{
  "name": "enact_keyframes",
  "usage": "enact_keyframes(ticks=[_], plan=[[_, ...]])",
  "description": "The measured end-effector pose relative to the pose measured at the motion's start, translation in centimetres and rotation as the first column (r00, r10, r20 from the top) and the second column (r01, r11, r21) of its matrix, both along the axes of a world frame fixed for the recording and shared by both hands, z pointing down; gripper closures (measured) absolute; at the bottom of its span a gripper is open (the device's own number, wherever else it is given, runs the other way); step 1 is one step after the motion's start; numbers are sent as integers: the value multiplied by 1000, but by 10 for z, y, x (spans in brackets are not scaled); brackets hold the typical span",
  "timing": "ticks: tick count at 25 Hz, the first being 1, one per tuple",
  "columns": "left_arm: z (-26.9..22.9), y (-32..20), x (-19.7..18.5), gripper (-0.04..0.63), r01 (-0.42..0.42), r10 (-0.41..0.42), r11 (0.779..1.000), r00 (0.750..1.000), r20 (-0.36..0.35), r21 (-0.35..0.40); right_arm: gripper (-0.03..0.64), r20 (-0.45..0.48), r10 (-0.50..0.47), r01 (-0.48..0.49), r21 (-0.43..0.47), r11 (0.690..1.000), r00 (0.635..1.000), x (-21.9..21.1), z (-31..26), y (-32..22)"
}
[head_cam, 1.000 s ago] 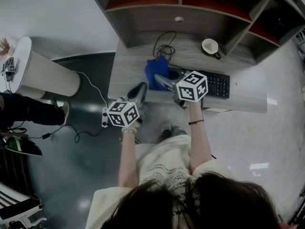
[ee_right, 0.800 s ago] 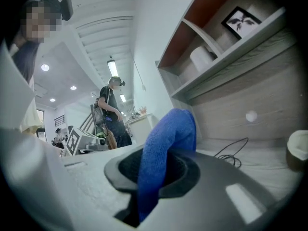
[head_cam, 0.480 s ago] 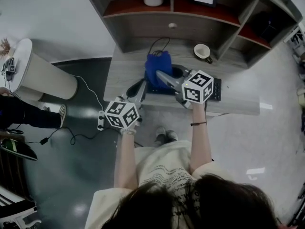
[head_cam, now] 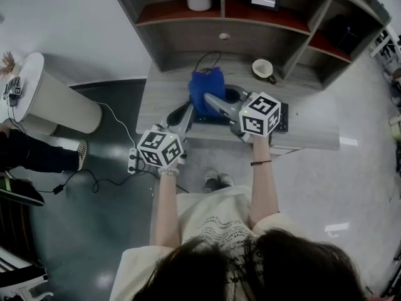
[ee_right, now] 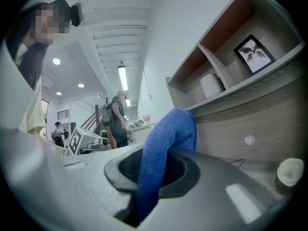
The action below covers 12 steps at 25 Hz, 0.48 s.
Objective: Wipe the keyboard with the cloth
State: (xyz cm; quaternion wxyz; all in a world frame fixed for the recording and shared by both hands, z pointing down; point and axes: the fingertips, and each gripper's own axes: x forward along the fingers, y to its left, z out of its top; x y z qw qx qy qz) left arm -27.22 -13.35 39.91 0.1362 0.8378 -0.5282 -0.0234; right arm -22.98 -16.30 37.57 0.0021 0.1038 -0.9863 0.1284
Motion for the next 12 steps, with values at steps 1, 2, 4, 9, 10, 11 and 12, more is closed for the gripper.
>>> enact_keyframes(ticks=[1,2,4,9,10,11,12], plan=[[-1,0,0,592,0,0,1000,1000,1,3,558,1,-2,2,4,1000,1000,0,-1,1],[-3,1,-1,592,1,-1,1000,1000,3,6,558,2,-5,5,8,1000,1000,-1,-2,2],[-6,1,-2,592,3,-3,1000,1000,4,15,558,2,-11,11,15,1000,1000,-2,-4,3],[-9,2,-1,592,2,-2,1000,1000,8,24,558,9,-16,16,26,1000,1000,-2,-8,4],[-9,3,-2,592,3,-3,1000,1000,10,24,558,11,-17,16,26,1000,1000,-2,-8,4],[-9,4,-3,592,5,-6,1000,1000,12,25,558,12,-18,18,26,1000,1000,-3,-8,4],[-10,4,-4,592,9,-9,1000,1000,14,26,558,13,-19,19,25,1000,1000,-4,-8,4]])
